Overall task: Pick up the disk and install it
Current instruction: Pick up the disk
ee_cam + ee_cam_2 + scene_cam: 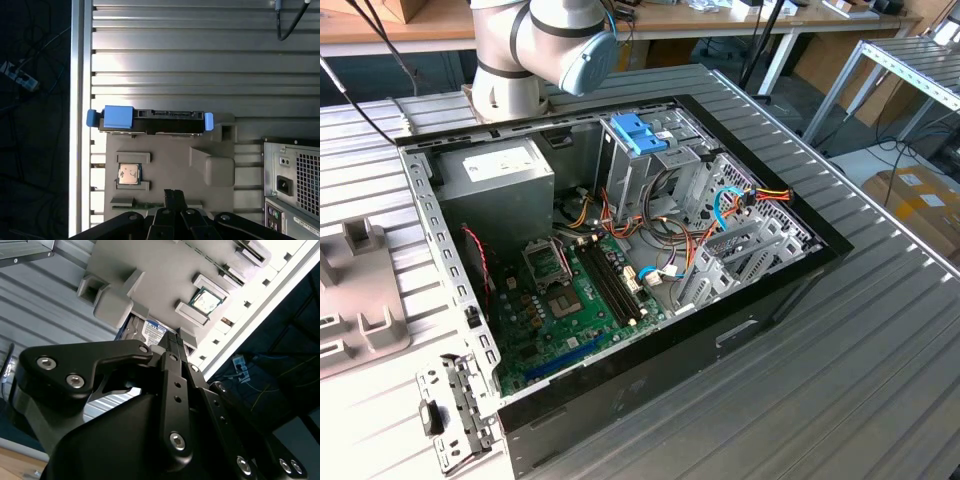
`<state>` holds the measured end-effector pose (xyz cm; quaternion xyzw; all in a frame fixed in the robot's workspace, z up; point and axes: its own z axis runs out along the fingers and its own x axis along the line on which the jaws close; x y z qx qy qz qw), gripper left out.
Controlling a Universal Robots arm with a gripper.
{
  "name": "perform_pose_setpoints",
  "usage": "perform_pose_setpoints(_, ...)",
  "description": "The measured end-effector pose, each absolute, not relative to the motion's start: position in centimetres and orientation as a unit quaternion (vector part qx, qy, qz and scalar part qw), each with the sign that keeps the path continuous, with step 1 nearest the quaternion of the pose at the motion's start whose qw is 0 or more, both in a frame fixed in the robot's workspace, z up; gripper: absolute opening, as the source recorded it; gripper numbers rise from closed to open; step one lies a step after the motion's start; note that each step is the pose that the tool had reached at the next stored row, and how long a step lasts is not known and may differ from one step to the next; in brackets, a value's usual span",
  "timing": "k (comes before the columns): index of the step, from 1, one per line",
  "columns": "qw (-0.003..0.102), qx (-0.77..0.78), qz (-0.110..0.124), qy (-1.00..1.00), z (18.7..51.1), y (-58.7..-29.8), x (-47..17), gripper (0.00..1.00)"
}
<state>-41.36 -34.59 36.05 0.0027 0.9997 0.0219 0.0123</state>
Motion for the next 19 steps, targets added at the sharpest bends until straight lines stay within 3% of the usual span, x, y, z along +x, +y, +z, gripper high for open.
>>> perform_pose_setpoints(19, 0.012, -0.023, 0.022, 0.999, 36.05, -34.59, -41.36, 0.11)
